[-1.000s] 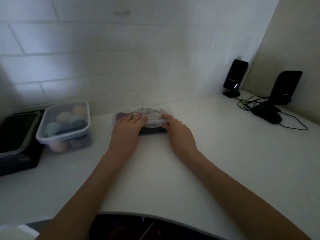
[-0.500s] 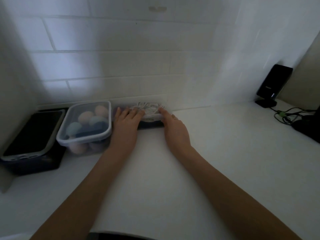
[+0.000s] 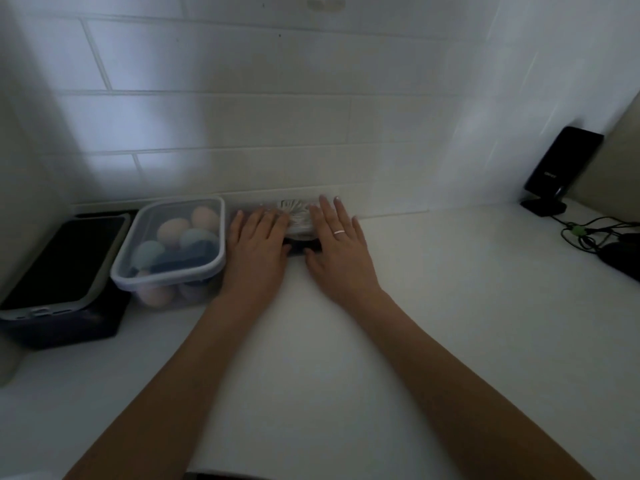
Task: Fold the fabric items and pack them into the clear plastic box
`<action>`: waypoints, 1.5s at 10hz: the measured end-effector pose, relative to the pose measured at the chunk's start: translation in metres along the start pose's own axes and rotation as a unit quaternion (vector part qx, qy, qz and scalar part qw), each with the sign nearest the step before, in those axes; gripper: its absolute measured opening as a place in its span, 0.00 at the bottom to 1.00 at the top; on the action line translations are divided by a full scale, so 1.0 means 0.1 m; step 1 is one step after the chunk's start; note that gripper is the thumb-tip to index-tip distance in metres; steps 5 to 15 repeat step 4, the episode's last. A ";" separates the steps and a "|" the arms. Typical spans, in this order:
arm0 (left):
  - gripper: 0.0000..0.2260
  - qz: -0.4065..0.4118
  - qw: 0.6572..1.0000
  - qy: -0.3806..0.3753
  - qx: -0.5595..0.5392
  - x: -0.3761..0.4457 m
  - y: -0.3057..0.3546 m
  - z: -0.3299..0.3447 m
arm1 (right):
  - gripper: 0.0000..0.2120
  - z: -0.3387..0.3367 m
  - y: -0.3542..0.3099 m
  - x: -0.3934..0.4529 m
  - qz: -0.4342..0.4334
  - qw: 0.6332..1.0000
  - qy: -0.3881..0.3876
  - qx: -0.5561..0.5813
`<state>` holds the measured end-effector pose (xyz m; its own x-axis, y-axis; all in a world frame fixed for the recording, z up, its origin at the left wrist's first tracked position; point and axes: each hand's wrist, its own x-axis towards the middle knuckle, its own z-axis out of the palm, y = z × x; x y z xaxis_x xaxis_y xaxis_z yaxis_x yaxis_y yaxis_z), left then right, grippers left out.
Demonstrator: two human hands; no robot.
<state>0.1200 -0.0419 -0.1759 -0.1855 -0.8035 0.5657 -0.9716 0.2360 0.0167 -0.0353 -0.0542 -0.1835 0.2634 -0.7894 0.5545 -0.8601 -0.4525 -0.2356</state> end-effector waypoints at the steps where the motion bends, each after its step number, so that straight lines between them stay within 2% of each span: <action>1: 0.21 0.003 1.000 0.010 0.002 0.01 0.00 0.01 | 0.32 0.05 0.03 0.01 -0.001 1.000 -0.005 0.020; 2: 0.23 -0.012 0.999 -0.029 -0.014 0.01 0.02 -0.05 | 0.31 0.04 0.04 0.00 0.000 1.000 -0.008 0.022; 3: 0.22 -0.008 0.998 -0.002 -0.064 -0.02 0.04 -0.08 | 0.30 0.05 0.07 -0.03 0.002 0.997 0.002 0.082; 4: 0.30 -0.047 0.967 0.040 -0.246 -0.02 0.15 -0.41 | 0.26 -0.17 0.09 0.06 0.081 0.956 0.084 0.269; 15: 0.30 -0.047 0.967 0.040 -0.246 -0.02 0.15 -0.41 | 0.26 -0.17 0.09 0.06 0.081 0.956 0.084 0.269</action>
